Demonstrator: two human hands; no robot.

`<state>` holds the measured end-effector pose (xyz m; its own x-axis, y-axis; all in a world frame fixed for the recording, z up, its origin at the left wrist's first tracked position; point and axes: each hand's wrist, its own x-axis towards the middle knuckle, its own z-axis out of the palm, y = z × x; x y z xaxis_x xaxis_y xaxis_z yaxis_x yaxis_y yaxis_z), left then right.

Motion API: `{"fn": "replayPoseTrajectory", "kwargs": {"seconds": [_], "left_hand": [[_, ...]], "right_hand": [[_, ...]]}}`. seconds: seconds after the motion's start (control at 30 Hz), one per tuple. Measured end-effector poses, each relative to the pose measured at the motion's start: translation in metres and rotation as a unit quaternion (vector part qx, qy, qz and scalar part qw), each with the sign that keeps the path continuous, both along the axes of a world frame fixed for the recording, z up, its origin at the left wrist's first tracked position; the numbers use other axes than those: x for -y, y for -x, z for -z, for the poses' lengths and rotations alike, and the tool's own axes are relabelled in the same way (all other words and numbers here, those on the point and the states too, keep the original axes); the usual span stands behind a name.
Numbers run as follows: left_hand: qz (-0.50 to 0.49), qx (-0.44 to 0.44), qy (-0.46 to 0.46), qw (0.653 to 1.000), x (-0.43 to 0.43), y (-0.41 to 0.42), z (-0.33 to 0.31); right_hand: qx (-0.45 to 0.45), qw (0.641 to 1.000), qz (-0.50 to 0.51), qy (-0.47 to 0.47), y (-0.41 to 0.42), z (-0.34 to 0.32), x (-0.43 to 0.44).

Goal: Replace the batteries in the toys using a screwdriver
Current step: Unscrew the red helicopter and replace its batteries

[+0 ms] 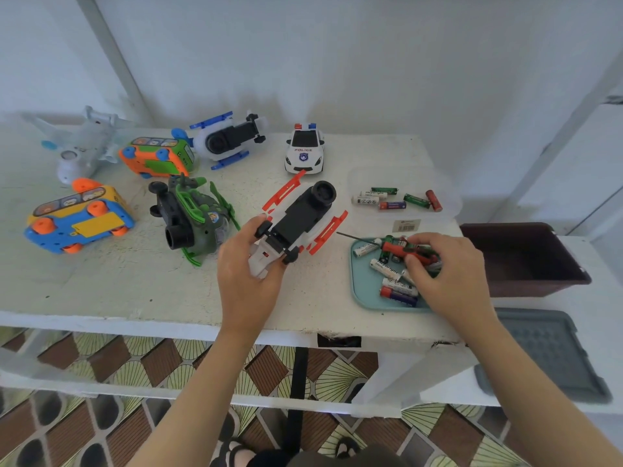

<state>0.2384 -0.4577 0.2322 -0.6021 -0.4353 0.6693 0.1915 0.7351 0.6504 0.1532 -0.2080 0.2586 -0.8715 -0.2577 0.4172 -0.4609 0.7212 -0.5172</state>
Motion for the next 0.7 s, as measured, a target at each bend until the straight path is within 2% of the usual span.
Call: {"fn": "replayPoseTrajectory", "kwargs": {"seconds": [0.27,0.43,0.53,0.6,0.63,0.67,0.7], "left_hand": [[0.004,0.012,-0.021,1.000,0.001,0.000,-0.014],[0.014,0.032,-0.158,0.987,0.001,-0.008,-0.033],[0.025,0.037,-0.257,0.965,0.004,-0.011,-0.055],[0.032,0.066,-0.351,0.933,0.014,-0.009,-0.074],[0.045,0.077,-0.407,0.909,0.021,-0.007,-0.084],[0.062,0.081,-0.462,0.881,0.028,-0.005,-0.092],[0.074,0.080,-0.512,0.852,0.036,-0.004,-0.100]], "right_hand": [[-0.070,0.997,-0.003,0.044,-0.007,-0.004,0.017],[-0.120,0.981,-0.013,0.149,-0.015,-0.010,0.046],[-0.121,0.979,-0.049,0.157,-0.018,-0.018,0.067],[-0.052,0.980,-0.075,0.176,-0.016,-0.024,0.084],[0.034,0.972,-0.083,0.217,-0.015,-0.030,0.093],[0.154,0.944,-0.093,0.277,-0.016,-0.039,0.104],[0.280,0.892,-0.103,0.339,-0.015,-0.047,0.114]]}}
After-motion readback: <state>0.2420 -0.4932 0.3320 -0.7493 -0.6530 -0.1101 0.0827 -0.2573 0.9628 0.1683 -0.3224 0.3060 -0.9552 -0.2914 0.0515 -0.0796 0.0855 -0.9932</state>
